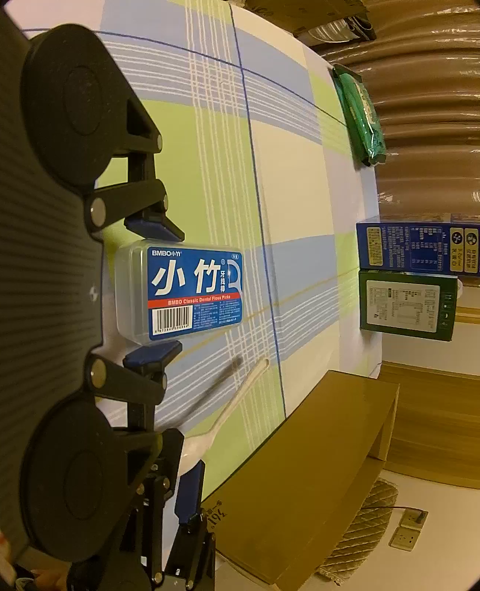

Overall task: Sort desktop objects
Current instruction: 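Carry the toothpick box and spoon over the cardboard box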

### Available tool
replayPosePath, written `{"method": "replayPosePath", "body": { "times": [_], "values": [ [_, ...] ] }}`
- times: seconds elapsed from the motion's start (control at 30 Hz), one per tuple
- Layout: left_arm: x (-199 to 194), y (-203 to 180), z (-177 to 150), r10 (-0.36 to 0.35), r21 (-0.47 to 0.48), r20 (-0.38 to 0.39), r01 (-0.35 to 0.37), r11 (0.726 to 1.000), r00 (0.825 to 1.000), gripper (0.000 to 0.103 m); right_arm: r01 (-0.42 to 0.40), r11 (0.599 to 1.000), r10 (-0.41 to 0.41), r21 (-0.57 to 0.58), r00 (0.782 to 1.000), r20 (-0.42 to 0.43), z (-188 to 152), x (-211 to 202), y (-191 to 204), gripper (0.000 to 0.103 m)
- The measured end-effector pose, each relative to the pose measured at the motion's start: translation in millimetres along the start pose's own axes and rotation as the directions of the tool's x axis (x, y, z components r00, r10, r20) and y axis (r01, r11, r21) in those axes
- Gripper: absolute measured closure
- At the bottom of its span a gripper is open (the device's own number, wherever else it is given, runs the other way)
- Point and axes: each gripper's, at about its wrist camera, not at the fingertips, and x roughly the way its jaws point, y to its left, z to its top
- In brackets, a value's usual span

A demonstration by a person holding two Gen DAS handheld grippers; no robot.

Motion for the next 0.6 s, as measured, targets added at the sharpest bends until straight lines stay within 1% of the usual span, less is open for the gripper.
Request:
{"method": "replayPosePath", "body": {
  "times": [0.17,0.3,0.43,0.6],
  "values": [
    [-9.1,-4.4,4.4,0.016,0.018,0.017,-0.016,1.0,1.0,0.051,0.007,1.0,-0.007,0.008,1.0,0.024,8.1,-12.2,-1.0,0.074],
    [-19.7,-11.5,7.3,0.022,0.013,0.04,-0.022,1.0,0.999,0.051,0.014,1.0,-0.014,0.0,0.998,0.057,17.6,-28.3,-0.4,0.074],
    [-32.0,-20.9,8.0,0.02,0.007,0.057,-0.021,1.0,0.998,0.051,0.023,1.0,-0.024,0.006,0.996,0.087,24.3,-46.3,-3.1,0.074],
    [-53.4,-30.7,16.9,0.015,0.0,0.077,-0.015,1.0,0.997,0.051,0.032,0.999,-0.033,0.014,0.992,0.125,32.3,-70.5,-4.3,0.074]
  ]
}}
